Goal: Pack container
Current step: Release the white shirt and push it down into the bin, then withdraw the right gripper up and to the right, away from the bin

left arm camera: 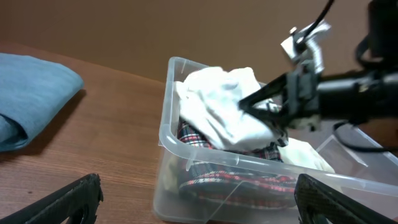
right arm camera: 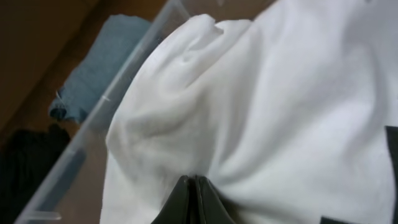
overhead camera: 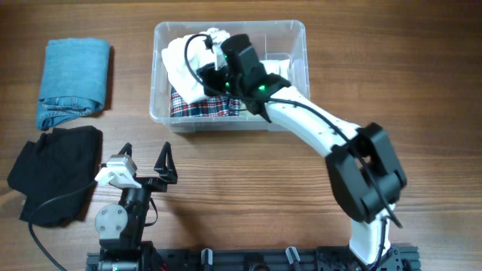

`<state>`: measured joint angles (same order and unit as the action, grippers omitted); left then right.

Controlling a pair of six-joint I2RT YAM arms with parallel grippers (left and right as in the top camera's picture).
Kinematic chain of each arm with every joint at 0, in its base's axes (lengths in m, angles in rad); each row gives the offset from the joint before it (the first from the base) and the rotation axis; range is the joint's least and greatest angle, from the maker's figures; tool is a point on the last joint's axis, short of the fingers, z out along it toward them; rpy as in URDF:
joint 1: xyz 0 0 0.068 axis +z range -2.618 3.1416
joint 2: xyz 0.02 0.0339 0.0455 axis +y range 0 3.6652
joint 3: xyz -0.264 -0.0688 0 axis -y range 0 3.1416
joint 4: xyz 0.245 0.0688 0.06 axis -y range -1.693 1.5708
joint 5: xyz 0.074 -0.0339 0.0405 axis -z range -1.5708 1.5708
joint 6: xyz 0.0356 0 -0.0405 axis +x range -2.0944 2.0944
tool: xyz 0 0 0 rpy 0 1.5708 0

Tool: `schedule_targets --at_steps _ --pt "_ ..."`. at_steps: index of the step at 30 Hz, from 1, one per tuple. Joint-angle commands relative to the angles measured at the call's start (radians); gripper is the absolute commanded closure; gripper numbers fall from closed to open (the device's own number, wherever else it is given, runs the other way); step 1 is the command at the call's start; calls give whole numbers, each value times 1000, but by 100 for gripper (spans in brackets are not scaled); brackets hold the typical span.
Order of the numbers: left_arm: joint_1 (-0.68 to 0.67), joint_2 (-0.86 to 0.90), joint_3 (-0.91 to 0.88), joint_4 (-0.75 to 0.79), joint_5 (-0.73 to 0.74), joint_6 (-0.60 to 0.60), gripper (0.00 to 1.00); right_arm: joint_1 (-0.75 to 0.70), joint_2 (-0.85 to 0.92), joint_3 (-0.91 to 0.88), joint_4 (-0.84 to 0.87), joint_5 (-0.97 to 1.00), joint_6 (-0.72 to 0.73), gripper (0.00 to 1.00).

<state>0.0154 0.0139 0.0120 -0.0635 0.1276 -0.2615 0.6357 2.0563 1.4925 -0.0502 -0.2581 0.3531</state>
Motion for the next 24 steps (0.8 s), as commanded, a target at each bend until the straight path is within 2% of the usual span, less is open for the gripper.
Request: schedule_targets --at_steps 1,5,7,9,14,17,24 --pt "9 -7 -6 -3 -10 -8 0 29 46 2 13 -17 -16 96" --pt "9 -7 -6 -3 -10 -8 0 32 34 21 0 -59 -37 96" --pt "9 -7 -6 -3 -10 -8 0 27 2 39 -19 -60 -37 91" --pt "9 -7 -6 -3 -10 -8 0 17 -75 45 -34 -56 -39 75" --pt "9 -7 -6 -3 -10 -8 0 -60 -314 45 -92 -35 -43 21" --pt "9 -7 -6 -3 -10 -8 0 -160 -440 45 -161 -19 -35 0" --pt "9 -7 -6 -3 -10 -8 0 -515 -540 45 -427 -20 89 0"
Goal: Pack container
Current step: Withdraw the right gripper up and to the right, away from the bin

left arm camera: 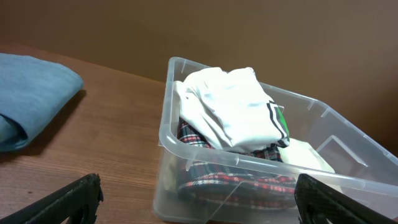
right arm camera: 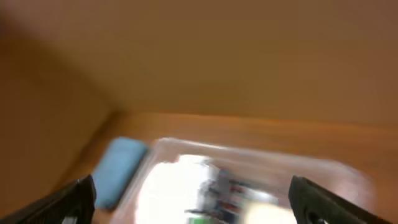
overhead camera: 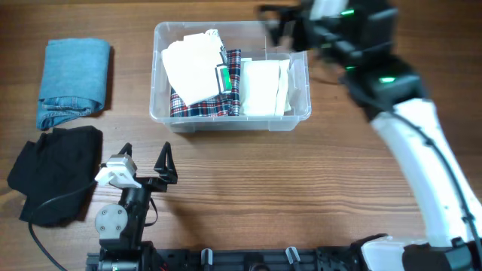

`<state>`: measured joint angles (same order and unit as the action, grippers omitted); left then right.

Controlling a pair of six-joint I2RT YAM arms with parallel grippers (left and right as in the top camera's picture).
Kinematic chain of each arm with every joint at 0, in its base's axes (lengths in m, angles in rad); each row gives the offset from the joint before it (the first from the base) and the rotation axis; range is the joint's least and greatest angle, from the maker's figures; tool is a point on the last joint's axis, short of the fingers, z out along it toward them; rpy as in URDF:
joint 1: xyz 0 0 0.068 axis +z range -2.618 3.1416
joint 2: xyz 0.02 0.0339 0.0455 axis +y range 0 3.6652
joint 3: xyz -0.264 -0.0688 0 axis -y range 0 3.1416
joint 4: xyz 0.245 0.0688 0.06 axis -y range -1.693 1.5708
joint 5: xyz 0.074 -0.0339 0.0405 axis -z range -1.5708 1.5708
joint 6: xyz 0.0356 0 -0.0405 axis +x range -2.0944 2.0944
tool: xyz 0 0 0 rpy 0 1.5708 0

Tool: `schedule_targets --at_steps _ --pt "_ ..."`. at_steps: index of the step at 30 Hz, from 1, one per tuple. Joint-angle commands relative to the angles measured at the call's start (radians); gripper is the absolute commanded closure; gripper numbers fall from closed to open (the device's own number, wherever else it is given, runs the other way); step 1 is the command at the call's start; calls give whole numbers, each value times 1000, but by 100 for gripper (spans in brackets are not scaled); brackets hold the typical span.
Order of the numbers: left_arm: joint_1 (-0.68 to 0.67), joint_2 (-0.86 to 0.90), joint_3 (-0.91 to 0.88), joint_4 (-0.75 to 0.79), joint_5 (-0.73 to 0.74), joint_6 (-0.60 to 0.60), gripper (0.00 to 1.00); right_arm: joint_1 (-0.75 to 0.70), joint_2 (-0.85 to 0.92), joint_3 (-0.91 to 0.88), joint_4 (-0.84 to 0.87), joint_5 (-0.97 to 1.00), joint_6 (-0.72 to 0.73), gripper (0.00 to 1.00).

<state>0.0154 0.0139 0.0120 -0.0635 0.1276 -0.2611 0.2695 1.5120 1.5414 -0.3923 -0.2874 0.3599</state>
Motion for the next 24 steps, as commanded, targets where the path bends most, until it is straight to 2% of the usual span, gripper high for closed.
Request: schedule_targets --at_steps 1,5,13,18,20,24 --pt "9 -7 -6 -3 -10 -9 0 -190 5 -4 -118 10 98 0" --pt "9 -7 -6 -3 -9 -9 0 -390 13 -5 -262 15 119 0" --pt "9 -7 -6 3 -9 -9 0 -655 51 -5 -386 33 119 0" --pt "9 -7 -6 42 -24 -9 0 -706 57 -5 -433 33 119 0" --pt "9 -7 10 71 39 -9 0 -706 57 -5 -432 33 119 0" --pt "9 -6 128 -55 73 -10 0 -706 57 -5 -432 33 119 0"
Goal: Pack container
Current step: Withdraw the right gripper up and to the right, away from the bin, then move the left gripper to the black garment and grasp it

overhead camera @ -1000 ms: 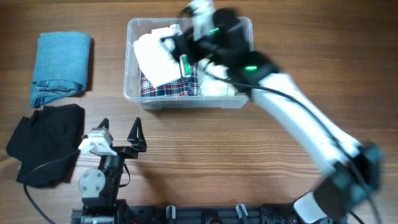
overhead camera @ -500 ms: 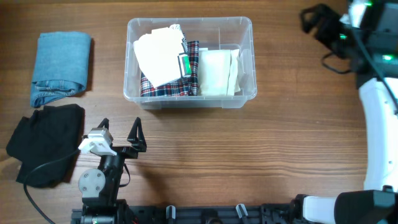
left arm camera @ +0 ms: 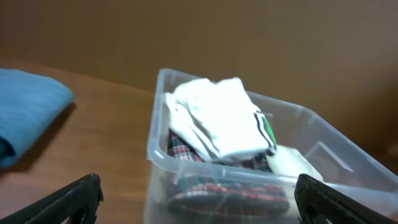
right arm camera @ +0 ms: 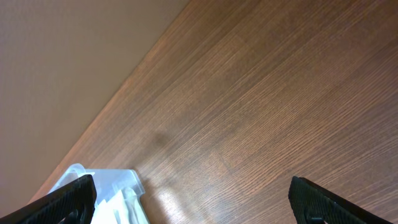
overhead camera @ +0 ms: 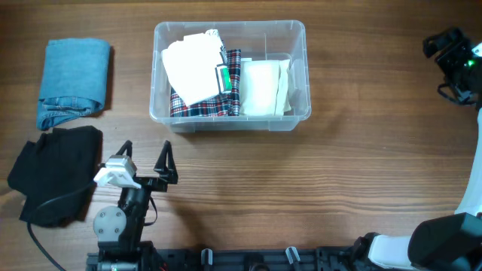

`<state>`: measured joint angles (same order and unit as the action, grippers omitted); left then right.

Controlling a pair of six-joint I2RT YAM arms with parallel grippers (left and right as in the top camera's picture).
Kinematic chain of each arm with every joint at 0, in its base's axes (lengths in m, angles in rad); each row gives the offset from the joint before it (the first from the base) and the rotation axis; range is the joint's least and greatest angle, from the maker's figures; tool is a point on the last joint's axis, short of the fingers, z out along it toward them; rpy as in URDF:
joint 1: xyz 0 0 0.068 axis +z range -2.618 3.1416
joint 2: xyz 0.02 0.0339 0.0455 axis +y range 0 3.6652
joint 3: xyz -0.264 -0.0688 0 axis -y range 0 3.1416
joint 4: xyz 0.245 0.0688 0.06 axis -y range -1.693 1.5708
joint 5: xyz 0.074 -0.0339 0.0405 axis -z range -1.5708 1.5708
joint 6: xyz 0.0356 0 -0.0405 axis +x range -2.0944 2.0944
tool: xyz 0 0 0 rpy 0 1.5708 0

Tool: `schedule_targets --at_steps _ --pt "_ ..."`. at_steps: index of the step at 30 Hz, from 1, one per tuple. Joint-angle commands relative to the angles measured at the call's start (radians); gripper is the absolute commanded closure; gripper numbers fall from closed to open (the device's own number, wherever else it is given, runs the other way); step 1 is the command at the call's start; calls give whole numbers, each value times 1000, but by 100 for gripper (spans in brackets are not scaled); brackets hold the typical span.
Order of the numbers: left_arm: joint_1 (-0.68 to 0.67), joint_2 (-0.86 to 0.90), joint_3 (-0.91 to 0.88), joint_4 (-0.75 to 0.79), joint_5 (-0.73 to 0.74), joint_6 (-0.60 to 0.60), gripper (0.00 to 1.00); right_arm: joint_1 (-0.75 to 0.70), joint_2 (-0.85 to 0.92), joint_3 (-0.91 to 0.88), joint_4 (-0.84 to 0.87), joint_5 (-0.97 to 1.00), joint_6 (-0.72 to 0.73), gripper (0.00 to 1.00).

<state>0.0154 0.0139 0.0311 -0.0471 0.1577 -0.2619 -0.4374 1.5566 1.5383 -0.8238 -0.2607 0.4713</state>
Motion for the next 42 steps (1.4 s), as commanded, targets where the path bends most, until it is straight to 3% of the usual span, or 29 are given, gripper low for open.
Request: schedule_targets --at_steps 1,6,11,16,21,23,26,28,37,42 --pt "9 2 164 -129 43 -30 0 1 13 -2 0 6 7 0" --pt "9 193 597 -549 23 -53 0 1 13 -2 0 6 7 0" --pt "9 568 1049 -951 20 -14 0 1 13 -2 0 6 7 0" --pt "9 875 1336 -1188 43 22 0 1 13 -2 0 6 7 0" --pt "9 1011 1358 -1257 87 74 0 1 13 -2 0 6 7 0" --pt "9 1069 1358 -1304 -36 55 0 1 13 -2 0 6 6 0" --pt "9 1185 1358 -1397 -293 -97 0 1 13 -2 0 6 7 0" --pt "9 1256 1358 -1422 -361 -145 0 1 13 -2 -1 6 7 0" --pt "9 1607 1358 -1260 -642 -150 0 1 13 -2 -1 6 7 0" --pt "9 1762 1357 -1261 -762 -135 0 1 13 -2 0 6 7 0"
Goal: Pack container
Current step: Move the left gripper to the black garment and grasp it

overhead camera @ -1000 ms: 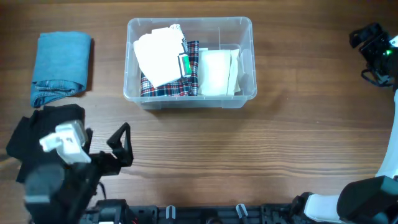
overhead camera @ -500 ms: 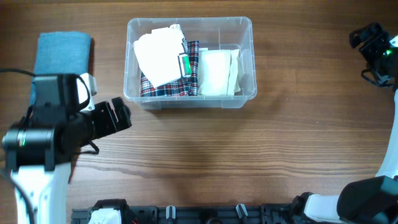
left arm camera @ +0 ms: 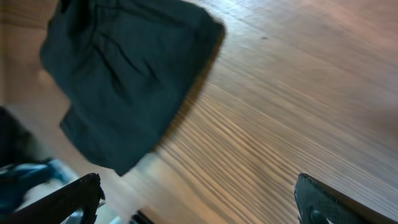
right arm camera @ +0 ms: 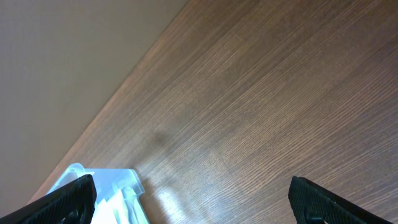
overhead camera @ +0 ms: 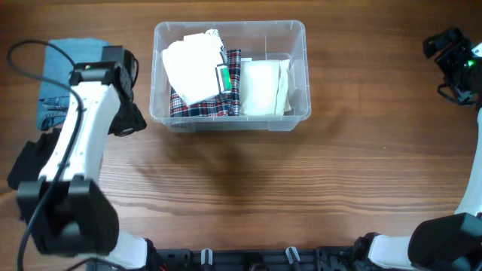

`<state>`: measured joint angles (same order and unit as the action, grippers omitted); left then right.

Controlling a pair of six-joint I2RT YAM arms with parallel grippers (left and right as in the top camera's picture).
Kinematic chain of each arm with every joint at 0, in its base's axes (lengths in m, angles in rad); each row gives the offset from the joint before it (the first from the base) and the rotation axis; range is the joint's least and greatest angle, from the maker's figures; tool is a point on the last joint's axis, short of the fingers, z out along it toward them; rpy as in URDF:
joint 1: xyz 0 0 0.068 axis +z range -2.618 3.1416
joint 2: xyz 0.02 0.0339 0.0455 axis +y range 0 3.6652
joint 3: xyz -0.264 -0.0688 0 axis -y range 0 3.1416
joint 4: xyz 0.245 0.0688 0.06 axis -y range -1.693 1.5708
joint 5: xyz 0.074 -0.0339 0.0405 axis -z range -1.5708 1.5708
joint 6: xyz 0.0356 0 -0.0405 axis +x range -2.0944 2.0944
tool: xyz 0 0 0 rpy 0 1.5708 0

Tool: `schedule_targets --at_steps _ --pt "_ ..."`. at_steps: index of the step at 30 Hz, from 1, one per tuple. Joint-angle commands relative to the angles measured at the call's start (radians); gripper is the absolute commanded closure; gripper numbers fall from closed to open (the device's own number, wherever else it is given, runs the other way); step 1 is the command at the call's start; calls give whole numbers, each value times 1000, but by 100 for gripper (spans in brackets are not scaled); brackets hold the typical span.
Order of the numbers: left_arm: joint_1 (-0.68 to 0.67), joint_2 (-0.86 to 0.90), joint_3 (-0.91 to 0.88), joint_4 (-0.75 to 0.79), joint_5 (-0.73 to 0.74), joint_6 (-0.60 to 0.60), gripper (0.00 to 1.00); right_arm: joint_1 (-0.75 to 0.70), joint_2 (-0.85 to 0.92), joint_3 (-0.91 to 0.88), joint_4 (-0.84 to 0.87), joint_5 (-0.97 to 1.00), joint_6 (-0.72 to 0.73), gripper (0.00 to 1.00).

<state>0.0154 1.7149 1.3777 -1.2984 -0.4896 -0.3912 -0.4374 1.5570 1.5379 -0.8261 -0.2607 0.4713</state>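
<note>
A clear plastic container [overhead camera: 294,113] stands at the back middle of the table. Inside lie a white shirt [overhead camera: 192,68] on a plaid garment [overhead camera: 197,105], with a folded white cloth [overhead camera: 260,86] beside them. To its left, folded blue jeans [overhead camera: 53,60] and a black garment [overhead camera: 26,162] lie on the table. My left gripper [overhead camera: 128,120] hangs open just left of the container; the left wrist view shows the black garment [left arm camera: 124,74] below and ahead of it [left arm camera: 199,202]. My right gripper [overhead camera: 452,49] is open at the far right edge, holding nothing [right arm camera: 193,202].
Bare wooden table [overhead camera: 248,196] lies in front of and to the right of the container. The left arm [overhead camera: 75,150] crosses over part of the jeans and the black garment. A corner of the container [right arm camera: 106,190] shows in the right wrist view.
My left arm has left its parked place at the table's near edge. It now reaches out beside the container's left wall, looking down on the black garment. The right arm has not moved.
First my right gripper was shut on the white shirt inside the container. Then the shirt lay on the plaid garment and the gripper was open above the container's far right. It then stood at the far right edge, and now the left arm is out.
</note>
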Motion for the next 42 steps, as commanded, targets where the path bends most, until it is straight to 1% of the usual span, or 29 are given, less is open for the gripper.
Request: schedule_targets --at_steps 1,4,7,9,14,16,22,25,32,36,42 --pt "9 72 10 -10 -114 -6 0 1 12 -2 2 6 7 0" --pt "9 84 -22 -2 -145 -6 0 1 12 -2 2 6 7 0" --pt "11 84 -83 9 -257 -7 0 1 12 -2 2 6 6 0" --pt "16 84 -136 42 -296 -7 0 1 12 -2 2 6 7 0" --pt "15 84 -279 197 -307 -6 0 1 12 -2 2 6 7 0" --pt "14 84 -355 288 -305 -5 0 1 12 -2 2 6 7 0" --pt "19 84 -506 529 -305 155 0 1 12 -2 2 6 7 0" --pt "44 85 -564 630 -305 177 0 1 12 -2 2 6 7 0" --pt "108 97 -583 703 -305 179 0 1 12 -2 2 6 7 0" --pt "142 154 -589 745 -305 178 0 1 12 -2 2 6 7 0" --pt "242 303 -589 780 -304 174 0 1 12 -2 2 6 7 0"
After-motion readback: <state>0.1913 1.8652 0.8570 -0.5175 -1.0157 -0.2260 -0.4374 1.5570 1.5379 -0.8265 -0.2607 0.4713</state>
